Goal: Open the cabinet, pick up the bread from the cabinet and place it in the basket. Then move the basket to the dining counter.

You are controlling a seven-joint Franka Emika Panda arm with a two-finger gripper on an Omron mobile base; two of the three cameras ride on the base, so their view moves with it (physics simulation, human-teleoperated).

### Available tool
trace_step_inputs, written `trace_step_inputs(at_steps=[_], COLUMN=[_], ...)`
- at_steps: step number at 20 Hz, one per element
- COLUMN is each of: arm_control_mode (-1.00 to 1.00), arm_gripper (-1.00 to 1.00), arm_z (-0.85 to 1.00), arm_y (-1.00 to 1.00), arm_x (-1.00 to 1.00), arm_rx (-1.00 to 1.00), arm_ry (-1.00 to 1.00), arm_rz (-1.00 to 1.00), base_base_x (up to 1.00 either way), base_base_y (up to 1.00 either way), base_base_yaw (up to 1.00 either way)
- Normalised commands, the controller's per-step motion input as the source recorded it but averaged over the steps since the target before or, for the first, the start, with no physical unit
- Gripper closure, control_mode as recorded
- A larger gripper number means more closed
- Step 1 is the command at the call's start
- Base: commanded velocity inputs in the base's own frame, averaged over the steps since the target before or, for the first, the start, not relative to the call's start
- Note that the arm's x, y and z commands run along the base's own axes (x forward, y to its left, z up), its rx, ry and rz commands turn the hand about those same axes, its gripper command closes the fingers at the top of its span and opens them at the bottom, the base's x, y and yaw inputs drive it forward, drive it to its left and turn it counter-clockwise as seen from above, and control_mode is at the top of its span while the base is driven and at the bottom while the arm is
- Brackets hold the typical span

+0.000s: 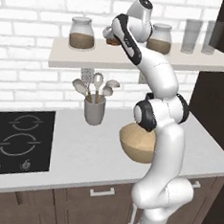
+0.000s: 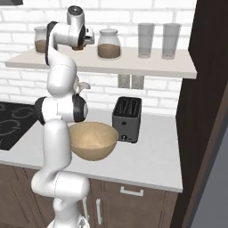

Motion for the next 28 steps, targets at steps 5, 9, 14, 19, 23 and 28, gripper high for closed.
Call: trace_step_inputs(at_steps=[5,9,14,19,23,28], arm_control_mode=[-1.0,-1.0,-1.0,-1.0,-1.0,-1.0], arm_gripper=[1.0,1.0,1.0,1.0,1.0,1.0], arm_z=[0.0,-0.08,0.28,0.54,0.39,-0.05], arm_y=[-0.12,-0.13,-0.14,-0.17,-0.39,-0.68], arm_x=[-0.97,-1.0,-1.0,-1.0,-1.0,-1.0], arm_rx=[0.03,0.0,0.0,0.01,0.01,0.0], arm_ry=[-0.19,-0.27,-0.12,0.22,0.32,0.15], arm_rz=[0.0,0.0,0.0,-0.01,-0.03,-0.03], base_base_x=[0.0,0.0,0.0,0.0,0.0,0.0], base_base_y=[0.0,0.0,0.0,0.0,0.0,0.0], base_base_yaw=[0.0,0.0,0.0,0.0,0.0,0.0])
